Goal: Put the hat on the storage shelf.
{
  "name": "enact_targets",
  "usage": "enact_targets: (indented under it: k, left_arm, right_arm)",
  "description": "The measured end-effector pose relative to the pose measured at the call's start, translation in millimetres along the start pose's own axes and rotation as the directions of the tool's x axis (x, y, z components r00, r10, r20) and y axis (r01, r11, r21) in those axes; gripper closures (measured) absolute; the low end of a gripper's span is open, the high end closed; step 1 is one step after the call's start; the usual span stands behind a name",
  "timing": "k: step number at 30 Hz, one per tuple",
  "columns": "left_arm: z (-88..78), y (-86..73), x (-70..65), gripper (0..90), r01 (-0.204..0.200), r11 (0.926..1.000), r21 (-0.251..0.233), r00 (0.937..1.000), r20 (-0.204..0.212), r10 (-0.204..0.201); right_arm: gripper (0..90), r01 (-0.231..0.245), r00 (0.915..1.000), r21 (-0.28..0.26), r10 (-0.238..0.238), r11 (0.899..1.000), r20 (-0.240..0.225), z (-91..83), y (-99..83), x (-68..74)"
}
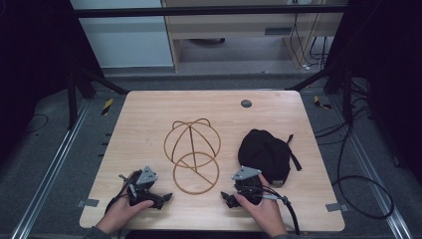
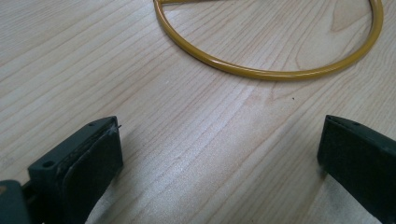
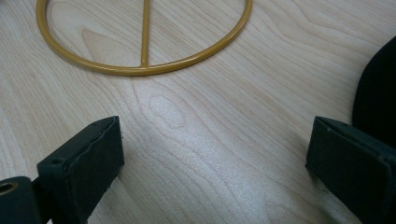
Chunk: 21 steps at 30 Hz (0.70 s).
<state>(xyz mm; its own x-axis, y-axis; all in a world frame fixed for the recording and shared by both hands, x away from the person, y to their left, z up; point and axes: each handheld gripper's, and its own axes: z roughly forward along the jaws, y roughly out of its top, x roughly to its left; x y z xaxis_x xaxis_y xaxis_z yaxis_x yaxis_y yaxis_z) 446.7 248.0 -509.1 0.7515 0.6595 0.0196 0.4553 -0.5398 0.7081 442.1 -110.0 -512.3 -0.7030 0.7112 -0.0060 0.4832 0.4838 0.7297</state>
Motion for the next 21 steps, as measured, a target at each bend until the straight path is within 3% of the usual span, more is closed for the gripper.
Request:
enact_targets:
  k: [12,15,18,21]
  left_arm:
    - [-0.1,0.2,-0.3,0.0,0.0,1.0,0.002,1.0,-0.004,0.0]
    - [0.0,0.1,-0.4,0.0,0.002,1.0,0.001,1.0,-0.003,-0.002]
    - [0.0,0.1,-0.7,0.0,0.002,1.0,0.0,1.0,-0.003,-0.002]
    - [-0.1,0.1,-0.6,0.0,0.001,1.0,0.002,1.0,-0.003,-0.001]
  right_arm:
    - [3.3,-0.019,0.9995,0.004,0.019,1.0,0.026,-0.6,-0.7,2.2]
    - [8.7,-0.009,0.9992,0.001,0.009,1.0,0.04,-7.2,1.4,3.9]
    - [7.7,-0.013,0.9989,-0.057,0.016,0.998,0.044,-21.2,5.9,5.6]
    - [7.8,-0.014,0.992,-0.13,0.03,0.991,0.123,-41.6,8.3,4.9]
